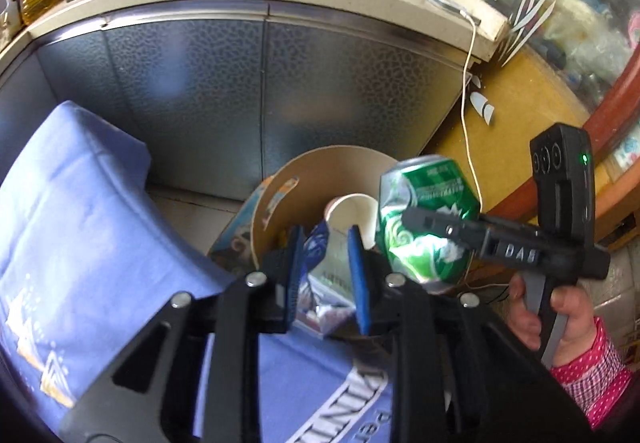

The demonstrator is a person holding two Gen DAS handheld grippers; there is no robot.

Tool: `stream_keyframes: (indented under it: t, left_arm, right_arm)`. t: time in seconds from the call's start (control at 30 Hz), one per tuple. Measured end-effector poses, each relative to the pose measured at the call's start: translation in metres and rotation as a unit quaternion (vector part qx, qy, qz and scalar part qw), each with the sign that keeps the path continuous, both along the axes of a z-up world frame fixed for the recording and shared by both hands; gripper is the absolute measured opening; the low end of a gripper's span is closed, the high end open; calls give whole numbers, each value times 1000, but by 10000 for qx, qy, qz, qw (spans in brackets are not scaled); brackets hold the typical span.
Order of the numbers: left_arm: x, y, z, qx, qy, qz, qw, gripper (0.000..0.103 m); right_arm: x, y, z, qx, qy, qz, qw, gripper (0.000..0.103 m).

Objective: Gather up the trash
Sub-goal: 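Carry the carton and can to the beige bin and open both tools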

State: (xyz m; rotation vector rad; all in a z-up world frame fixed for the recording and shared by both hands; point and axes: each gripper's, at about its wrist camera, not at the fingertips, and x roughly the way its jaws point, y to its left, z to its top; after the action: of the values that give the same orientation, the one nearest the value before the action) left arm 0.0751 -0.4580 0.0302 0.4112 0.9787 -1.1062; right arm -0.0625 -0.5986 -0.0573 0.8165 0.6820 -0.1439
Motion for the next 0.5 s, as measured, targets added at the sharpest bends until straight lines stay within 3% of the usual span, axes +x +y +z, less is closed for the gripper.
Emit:
stream_keyframes:
  t: [0.23,0.4,0.5]
  left_arm:
    - [-2,-20,-21,212,58,16,9998,22]
    - [-2,-14,-27,248,137,94,9996,22]
    - [-1,-9,-30,292,187,152,9993,22]
  right_arm:
    - [1,-6,-19,-89,53,-187,9998,39]
    - [0,-11,-22,-269,105,-476,9984,59]
    - [-6,-9,-14,-526,43,-664,9964,66]
